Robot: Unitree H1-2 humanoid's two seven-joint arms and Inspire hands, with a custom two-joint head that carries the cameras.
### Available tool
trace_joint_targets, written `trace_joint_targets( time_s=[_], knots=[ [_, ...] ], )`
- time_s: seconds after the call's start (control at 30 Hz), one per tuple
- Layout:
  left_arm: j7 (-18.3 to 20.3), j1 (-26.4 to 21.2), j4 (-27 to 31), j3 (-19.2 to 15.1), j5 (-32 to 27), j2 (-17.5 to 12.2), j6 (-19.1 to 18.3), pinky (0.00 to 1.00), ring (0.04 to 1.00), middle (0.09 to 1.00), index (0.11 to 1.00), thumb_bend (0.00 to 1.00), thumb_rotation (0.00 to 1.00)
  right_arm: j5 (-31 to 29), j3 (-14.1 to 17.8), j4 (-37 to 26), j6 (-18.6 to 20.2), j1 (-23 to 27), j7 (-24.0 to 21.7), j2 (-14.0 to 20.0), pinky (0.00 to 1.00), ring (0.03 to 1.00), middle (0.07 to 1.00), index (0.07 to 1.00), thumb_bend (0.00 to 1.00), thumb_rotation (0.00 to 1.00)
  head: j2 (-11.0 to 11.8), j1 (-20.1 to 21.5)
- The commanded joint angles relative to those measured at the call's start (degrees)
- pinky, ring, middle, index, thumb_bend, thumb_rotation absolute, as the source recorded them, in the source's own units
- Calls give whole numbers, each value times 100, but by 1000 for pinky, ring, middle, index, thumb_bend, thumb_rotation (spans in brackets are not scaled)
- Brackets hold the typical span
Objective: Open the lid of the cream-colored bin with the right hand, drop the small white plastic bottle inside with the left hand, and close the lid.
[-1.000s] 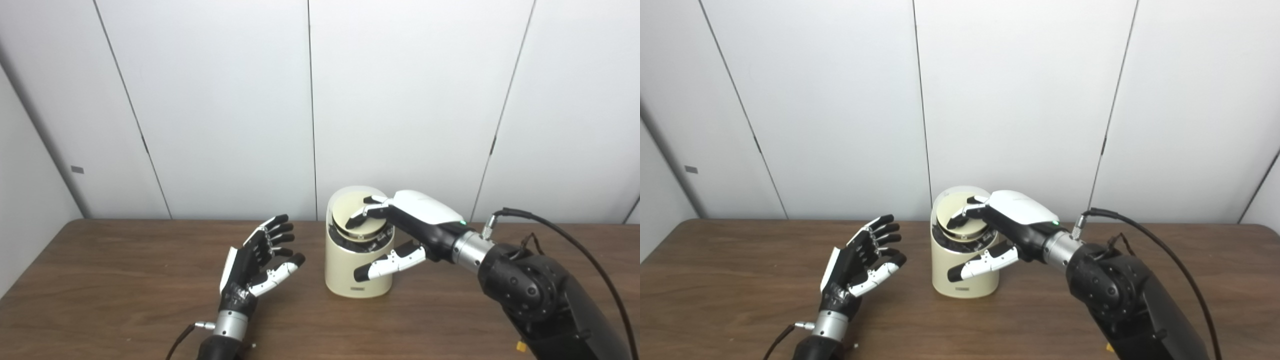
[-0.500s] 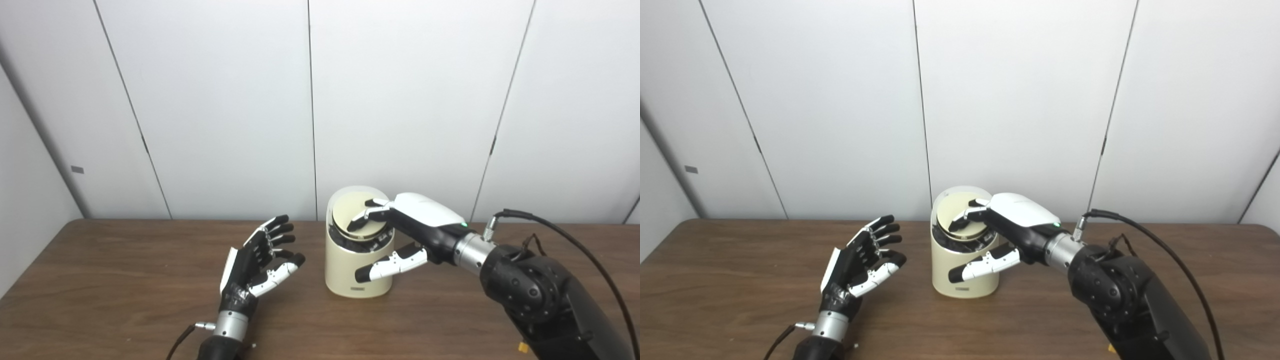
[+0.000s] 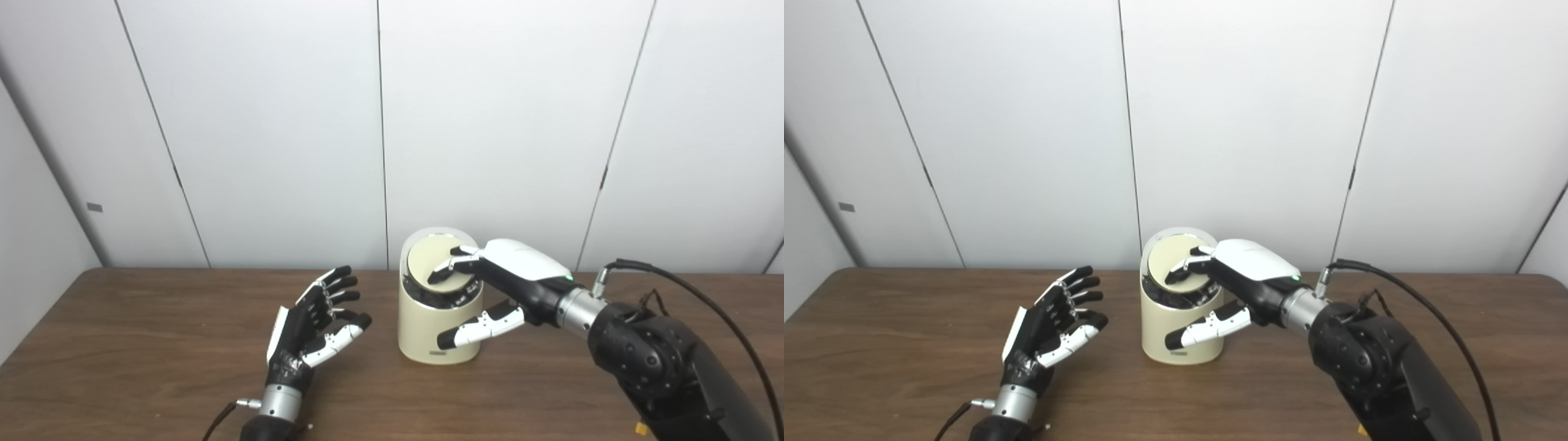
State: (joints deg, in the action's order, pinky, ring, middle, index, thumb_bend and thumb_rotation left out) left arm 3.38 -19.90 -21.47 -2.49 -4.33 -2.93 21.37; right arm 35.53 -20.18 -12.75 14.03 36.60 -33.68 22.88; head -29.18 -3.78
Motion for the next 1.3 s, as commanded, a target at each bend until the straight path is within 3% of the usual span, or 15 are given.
trace_joint_targets(
  time_s=[0.0, 0.43, 0.7, 1.27],
  knots=[
    [50, -30, 95, -10, -47, -40, 107, 587, 735, 792, 828, 724, 221, 74, 37, -11, -36, 100, 53, 53, 928, 946, 795, 776, 703, 704, -13, -10],
    [38, -4, 223, 24, -31, -18, 25, 593, 735, 792, 826, 724, 226, 259, -169, -30, -308, 38, -74, 124, 915, 934, 775, 775, 726, 657, -99, -40],
    [34, 6, 252, 25, -38, -18, -6, 583, 732, 790, 821, 734, 233, 570, -374, -88, -37, 103, -480, 161, 930, 932, 791, 785, 741, 671, -123, -42],
    [30, -14, 195, 21, -30, -23, 9, 583, 732, 792, 822, 728, 228, 492, -212, -191, 44, 90, -442, 64, 922, 923, 785, 779, 720, 679, -62, -26]
  ],
)
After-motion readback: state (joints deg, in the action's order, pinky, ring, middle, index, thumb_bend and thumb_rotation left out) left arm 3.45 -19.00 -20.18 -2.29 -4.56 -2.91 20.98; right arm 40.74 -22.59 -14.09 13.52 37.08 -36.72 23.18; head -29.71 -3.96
